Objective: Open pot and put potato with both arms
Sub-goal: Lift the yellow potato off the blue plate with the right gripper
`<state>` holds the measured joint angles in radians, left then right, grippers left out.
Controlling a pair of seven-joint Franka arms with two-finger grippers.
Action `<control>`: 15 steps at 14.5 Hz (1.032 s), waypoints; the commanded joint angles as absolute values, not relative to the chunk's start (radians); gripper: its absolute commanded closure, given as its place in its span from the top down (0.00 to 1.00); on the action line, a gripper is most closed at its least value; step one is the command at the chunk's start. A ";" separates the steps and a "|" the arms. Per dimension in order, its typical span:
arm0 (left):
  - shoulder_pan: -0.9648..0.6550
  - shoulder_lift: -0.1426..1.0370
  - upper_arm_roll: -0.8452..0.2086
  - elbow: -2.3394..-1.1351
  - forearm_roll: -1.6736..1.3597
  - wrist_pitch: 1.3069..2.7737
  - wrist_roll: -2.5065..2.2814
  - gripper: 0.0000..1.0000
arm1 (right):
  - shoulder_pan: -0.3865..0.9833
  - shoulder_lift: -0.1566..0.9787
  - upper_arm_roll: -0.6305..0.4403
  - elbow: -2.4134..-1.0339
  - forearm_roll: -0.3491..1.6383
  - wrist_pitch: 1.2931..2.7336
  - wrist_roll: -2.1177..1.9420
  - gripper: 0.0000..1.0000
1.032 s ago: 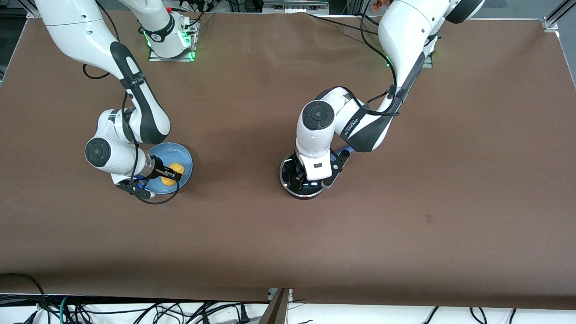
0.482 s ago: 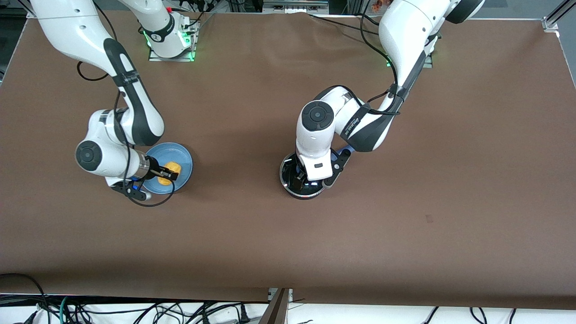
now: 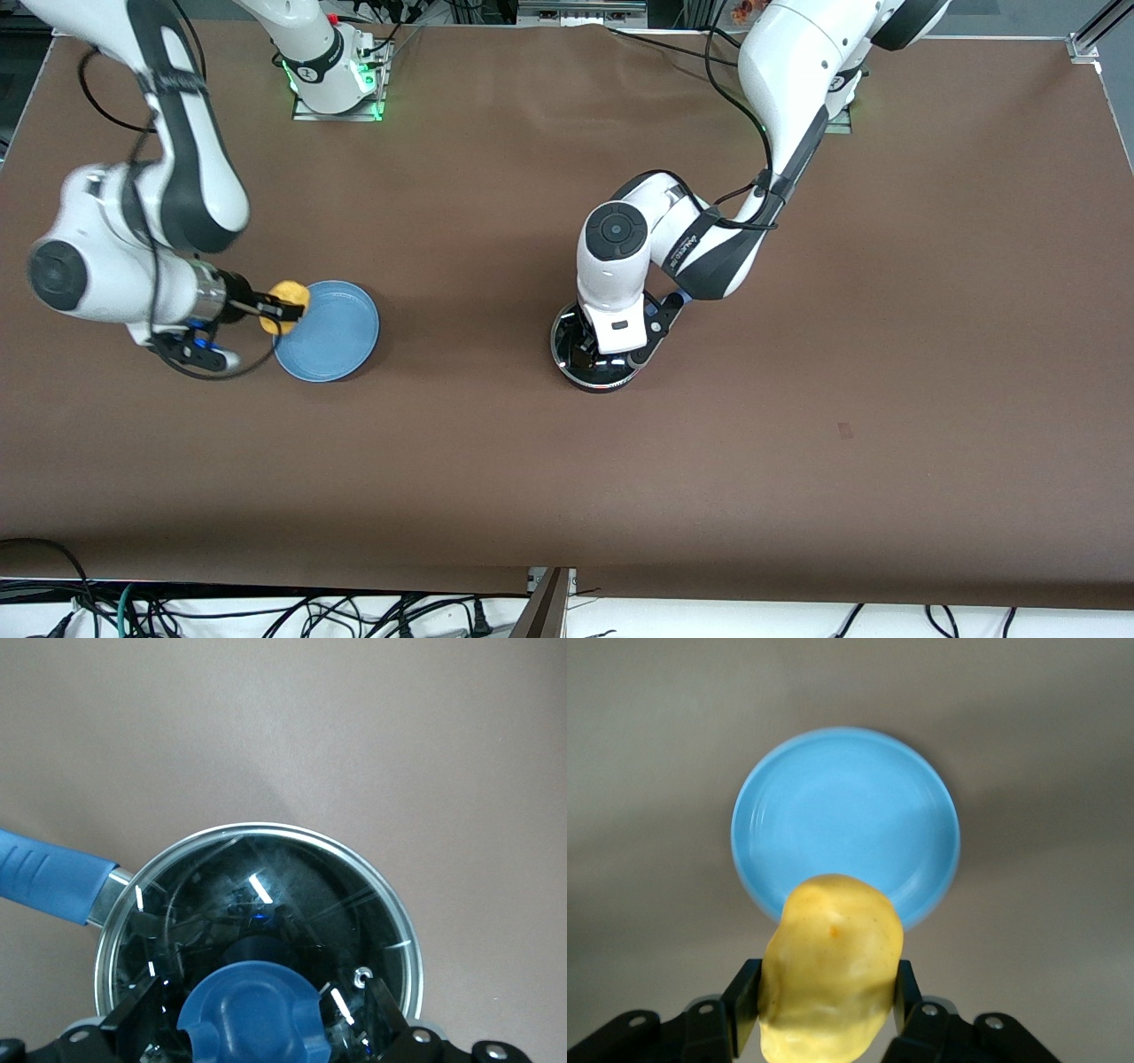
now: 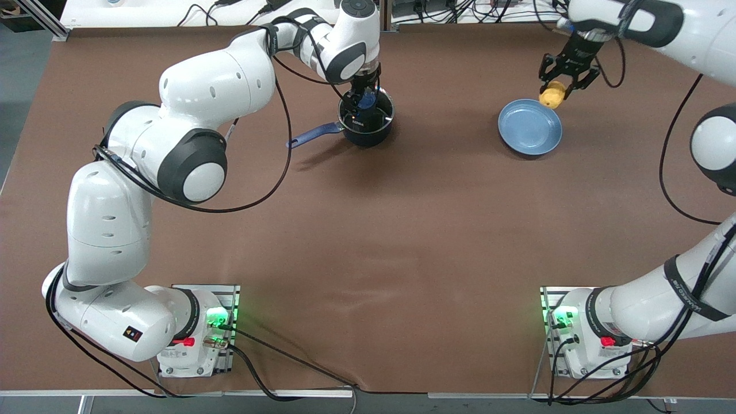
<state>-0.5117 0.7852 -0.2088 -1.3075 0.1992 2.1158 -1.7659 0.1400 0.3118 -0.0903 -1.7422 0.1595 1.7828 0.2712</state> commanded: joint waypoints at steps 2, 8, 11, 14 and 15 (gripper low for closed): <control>-0.525 0.788 -0.202 -1.290 0.229 2.102 -1.779 1.00 | 0.140 0.270 -0.097 -1.593 0.155 1.524 0.273 0.40; -0.523 0.787 -0.201 -1.290 0.232 2.098 -1.775 1.00 | 0.150 0.245 -0.089 -1.577 0.152 1.520 0.276 0.40; -0.523 0.787 -0.202 -1.290 0.230 2.098 -1.775 0.95 | 0.149 0.245 -0.092 -1.577 0.147 1.520 0.268 0.40; -0.523 0.787 -0.202 -1.292 0.229 2.098 -1.773 0.87 | 0.149 0.245 -0.094 -1.577 0.147 1.519 0.270 0.40; -0.523 0.787 -0.202 -1.293 0.229 2.098 -1.773 0.86 | 0.149 0.245 -0.094 -1.577 0.149 1.519 0.268 0.40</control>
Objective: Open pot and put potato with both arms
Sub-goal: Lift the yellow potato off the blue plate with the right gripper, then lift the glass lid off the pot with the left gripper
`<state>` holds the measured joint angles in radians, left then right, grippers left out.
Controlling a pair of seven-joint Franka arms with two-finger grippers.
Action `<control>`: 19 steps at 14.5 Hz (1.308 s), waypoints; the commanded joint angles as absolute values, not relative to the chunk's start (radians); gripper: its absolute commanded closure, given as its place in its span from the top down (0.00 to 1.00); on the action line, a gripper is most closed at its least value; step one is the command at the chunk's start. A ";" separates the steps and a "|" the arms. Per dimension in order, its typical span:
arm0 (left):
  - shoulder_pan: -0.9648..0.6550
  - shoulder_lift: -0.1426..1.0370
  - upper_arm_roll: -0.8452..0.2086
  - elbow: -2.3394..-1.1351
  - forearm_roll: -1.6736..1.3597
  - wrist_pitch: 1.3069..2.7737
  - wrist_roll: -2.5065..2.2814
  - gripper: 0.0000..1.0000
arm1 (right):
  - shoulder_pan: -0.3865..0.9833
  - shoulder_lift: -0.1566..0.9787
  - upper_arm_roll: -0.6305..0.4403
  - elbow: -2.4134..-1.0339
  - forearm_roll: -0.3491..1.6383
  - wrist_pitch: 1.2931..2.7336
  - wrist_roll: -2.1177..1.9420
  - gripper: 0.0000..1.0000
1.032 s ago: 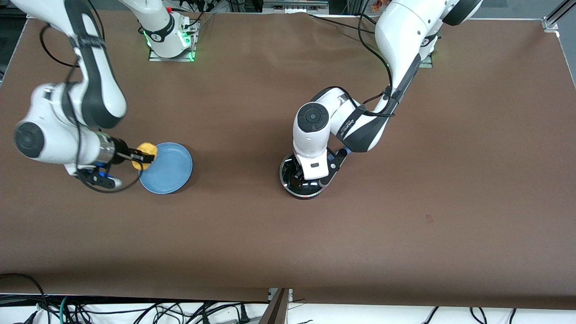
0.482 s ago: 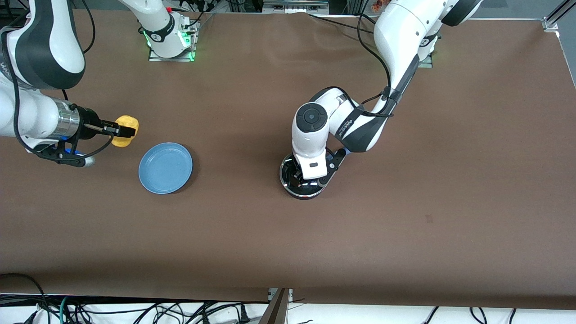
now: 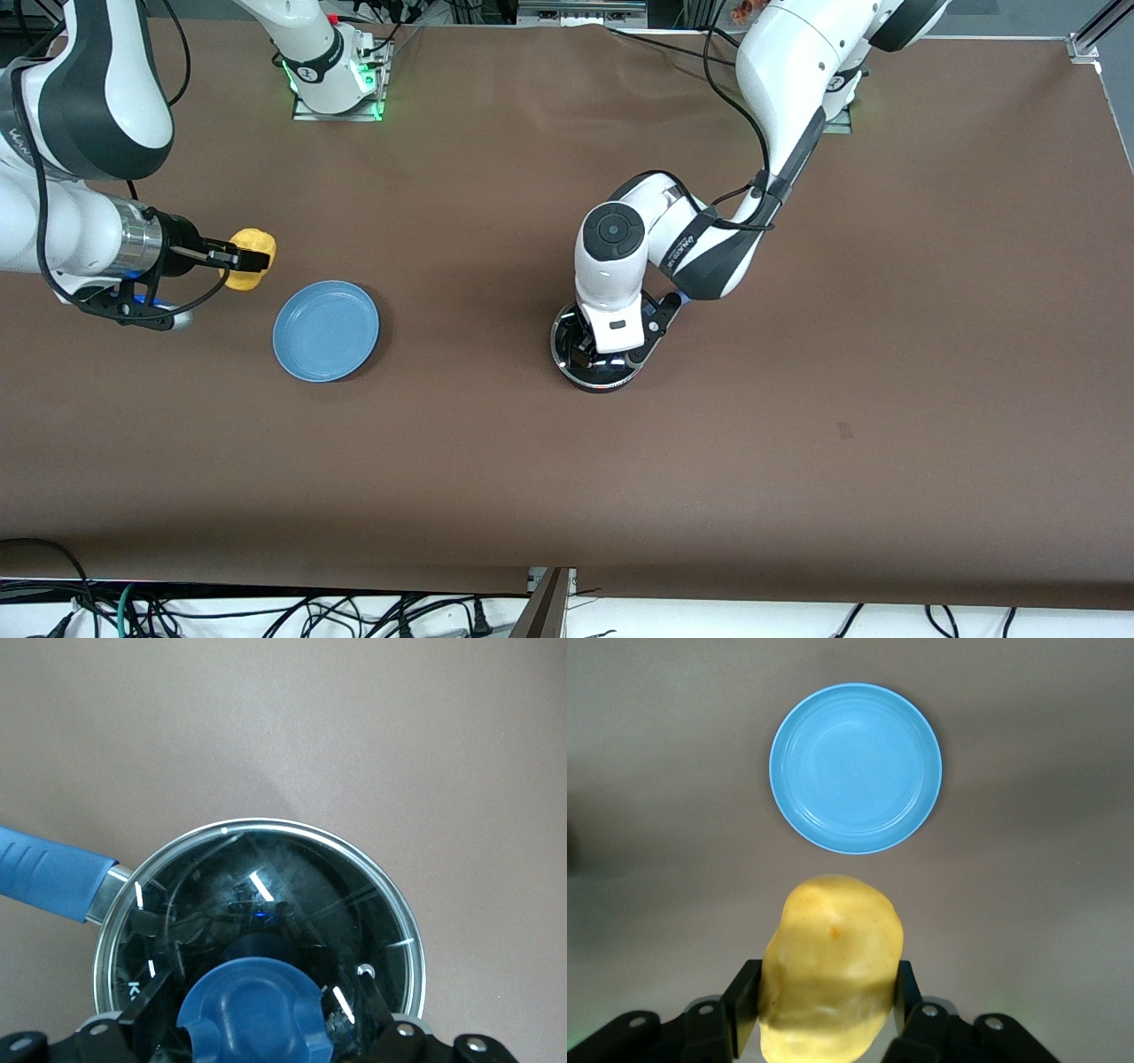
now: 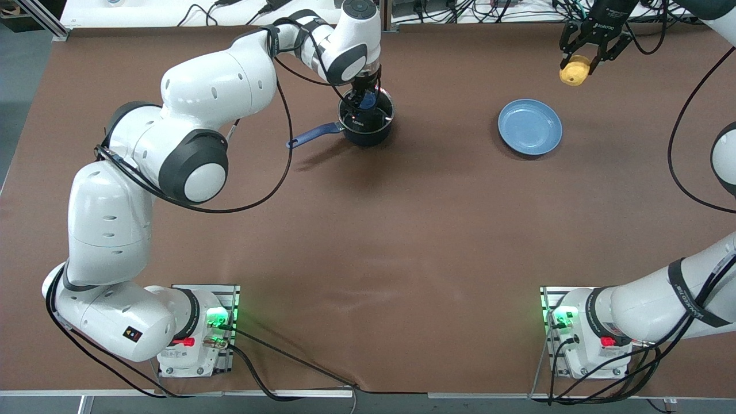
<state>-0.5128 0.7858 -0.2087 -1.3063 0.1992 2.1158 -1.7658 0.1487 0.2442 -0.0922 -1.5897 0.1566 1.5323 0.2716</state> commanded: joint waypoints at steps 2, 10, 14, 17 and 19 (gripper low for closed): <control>-0.523 0.787 -0.203 -1.296 0.229 2.098 -1.773 0.83 | 0.146 0.245 -0.095 -1.577 0.147 1.525 0.258 0.40; -0.523 0.787 -0.204 -1.298 0.227 2.097 -1.770 0.58 | 0.146 0.244 -0.095 -1.585 0.087 1.764 -0.109 0.40; -0.522 0.787 -0.204 -1.298 0.227 2.097 -1.769 0.50 | 0.146 0.244 -0.095 -1.586 0.074 1.764 -0.118 0.40; -0.522 0.787 -0.204 -1.296 0.225 2.097 -1.769 0.50 | 0.146 0.244 -0.095 -1.586 0.074 1.763 -0.132 0.40; -0.517 0.782 -0.204 -1.292 0.222 2.095 -1.766 0.50 | 0.146 0.244 -0.095 -1.586 0.072 1.763 -0.133 0.40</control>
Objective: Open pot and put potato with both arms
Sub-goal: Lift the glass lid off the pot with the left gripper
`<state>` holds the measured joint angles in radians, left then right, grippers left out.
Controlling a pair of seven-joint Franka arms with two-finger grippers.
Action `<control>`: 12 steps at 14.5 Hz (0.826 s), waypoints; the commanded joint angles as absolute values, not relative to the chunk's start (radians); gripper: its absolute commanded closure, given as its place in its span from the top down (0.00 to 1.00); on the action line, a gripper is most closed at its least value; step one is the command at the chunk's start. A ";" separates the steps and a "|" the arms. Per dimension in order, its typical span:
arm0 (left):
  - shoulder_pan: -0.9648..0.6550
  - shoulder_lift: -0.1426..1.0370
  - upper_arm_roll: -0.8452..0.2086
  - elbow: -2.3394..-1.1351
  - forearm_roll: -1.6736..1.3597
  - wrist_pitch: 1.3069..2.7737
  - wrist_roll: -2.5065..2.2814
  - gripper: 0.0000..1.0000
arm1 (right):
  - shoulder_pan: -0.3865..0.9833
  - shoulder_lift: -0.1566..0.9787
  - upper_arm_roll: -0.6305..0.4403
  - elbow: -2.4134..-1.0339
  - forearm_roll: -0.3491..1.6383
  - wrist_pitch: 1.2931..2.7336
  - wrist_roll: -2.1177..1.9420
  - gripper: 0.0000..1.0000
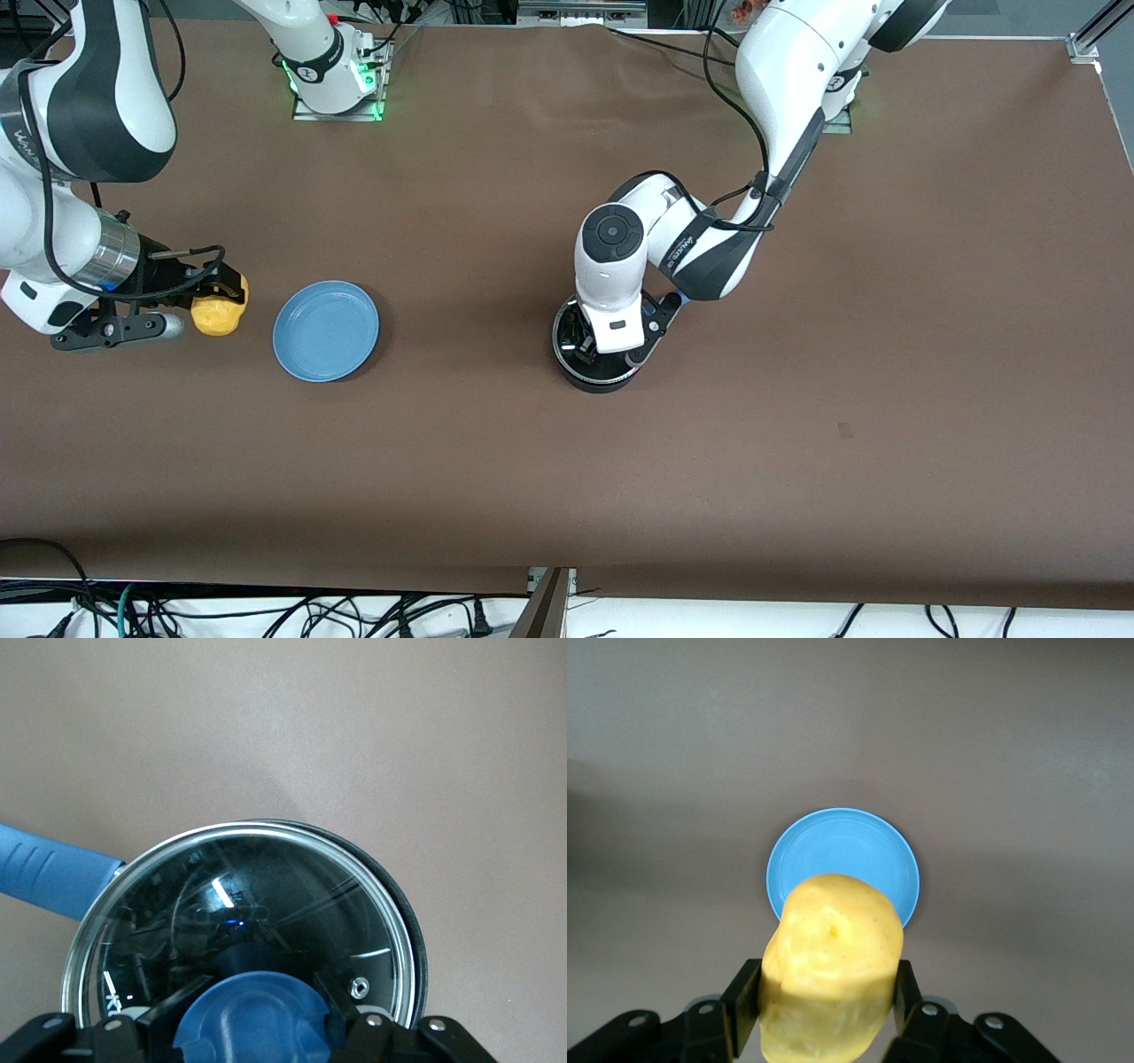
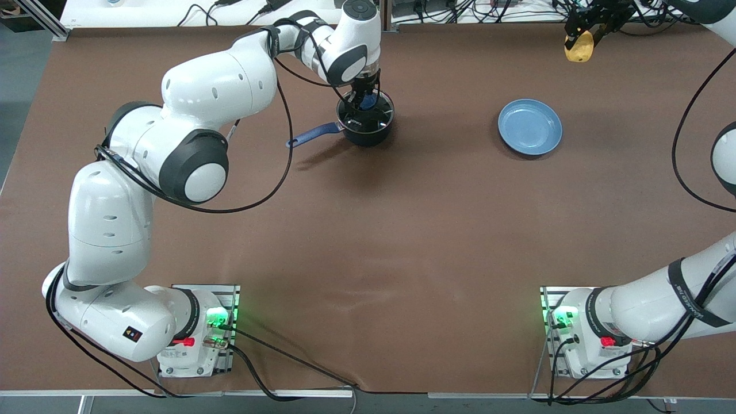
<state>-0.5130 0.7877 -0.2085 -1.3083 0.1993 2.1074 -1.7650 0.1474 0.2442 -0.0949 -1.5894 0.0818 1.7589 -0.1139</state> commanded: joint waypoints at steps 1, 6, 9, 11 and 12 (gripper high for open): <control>-0.512 0.779 -0.204 -1.289 0.221 2.094 -1.766 0.49 | 0.146 0.244 -0.095 -1.586 0.072 1.763 -0.133 0.40; -0.503 0.767 -0.207 -1.278 0.212 2.024 -1.708 0.49 | 0.146 0.245 -0.092 -1.586 0.040 1.781 -0.190 0.40; -0.471 0.747 -0.210 -1.232 0.190 1.988 -1.652 0.49 | 0.149 0.245 -0.091 -1.586 0.040 1.781 -0.190 0.40; -0.459 0.746 -0.212 -1.191 0.187 1.915 -1.579 0.49 | 0.150 0.245 -0.084 -1.586 0.041 1.781 -0.186 0.40; -0.450 0.746 -0.213 -1.169 0.175 1.884 -1.536 0.49 | 0.153 0.245 -0.081 -1.586 0.041 1.781 -0.177 0.40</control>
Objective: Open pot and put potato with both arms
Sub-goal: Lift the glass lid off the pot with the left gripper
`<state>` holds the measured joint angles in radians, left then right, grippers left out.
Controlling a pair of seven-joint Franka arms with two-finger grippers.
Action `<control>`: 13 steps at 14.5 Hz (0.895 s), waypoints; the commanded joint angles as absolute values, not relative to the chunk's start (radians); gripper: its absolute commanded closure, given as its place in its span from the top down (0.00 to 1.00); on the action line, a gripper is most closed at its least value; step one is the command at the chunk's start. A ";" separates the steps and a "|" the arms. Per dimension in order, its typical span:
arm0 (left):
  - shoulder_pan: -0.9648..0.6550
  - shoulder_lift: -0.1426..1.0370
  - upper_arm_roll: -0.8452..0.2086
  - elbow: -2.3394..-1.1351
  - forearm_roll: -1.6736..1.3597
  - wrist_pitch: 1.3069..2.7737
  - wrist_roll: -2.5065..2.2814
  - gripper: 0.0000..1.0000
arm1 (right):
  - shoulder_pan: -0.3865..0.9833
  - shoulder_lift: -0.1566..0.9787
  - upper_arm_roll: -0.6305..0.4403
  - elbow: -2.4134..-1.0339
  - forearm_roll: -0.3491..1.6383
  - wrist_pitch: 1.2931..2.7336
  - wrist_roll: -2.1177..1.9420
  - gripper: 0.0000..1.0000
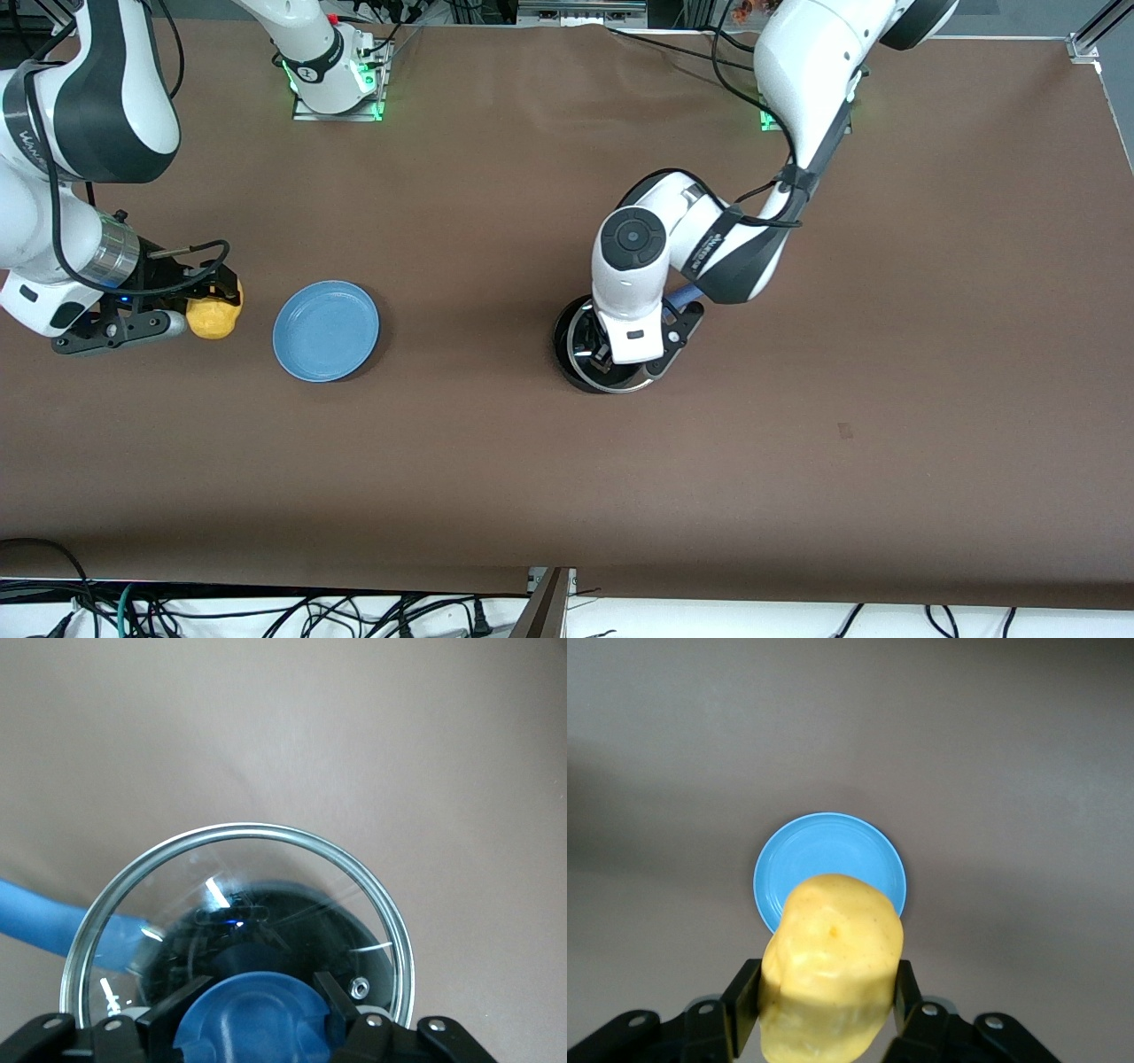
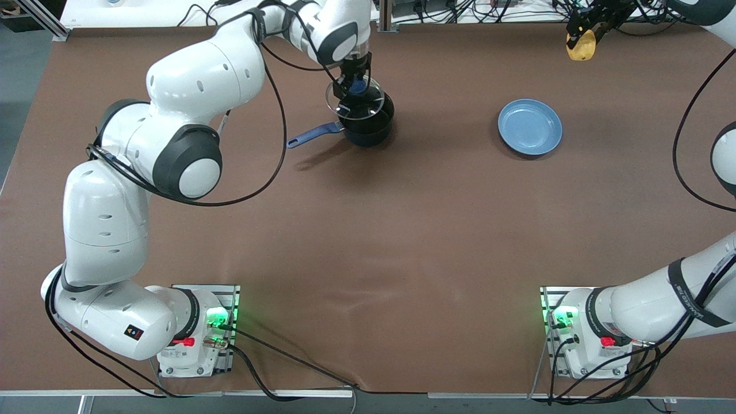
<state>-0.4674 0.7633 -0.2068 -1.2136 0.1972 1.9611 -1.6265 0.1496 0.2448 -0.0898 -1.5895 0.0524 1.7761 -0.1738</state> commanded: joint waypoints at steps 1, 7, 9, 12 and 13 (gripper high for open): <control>-0.437 0.736 -0.213 -1.152 0.154 1.858 -1.493 0.49 | 0.159 0.248 -0.069 -1.586 0.049 1.786 -0.167 0.40; -0.339 0.632 -0.210 -1.154 0.081 1.798 -1.222 0.49 | 0.299 0.308 -0.040 -1.586 0.058 1.913 0.024 0.40; -0.307 0.606 -0.210 -1.155 0.074 1.757 -1.122 0.49 | 0.374 0.351 -0.040 -1.580 0.060 1.971 0.174 0.40; -0.264 0.578 -0.209 -1.166 0.064 1.727 -0.999 0.49 | 0.506 0.432 -0.040 -1.577 0.058 2.080 0.456 0.40; -0.252 0.575 -0.209 -1.167 0.064 1.711 -0.956 0.49 | 0.538 0.457 -0.040 -1.572 0.058 2.123 0.554 0.40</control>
<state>-0.2773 0.6110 -0.2069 -1.1416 0.0868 1.7433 -1.0533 0.4682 0.4026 -0.0304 -1.5926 0.0568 2.0558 0.3815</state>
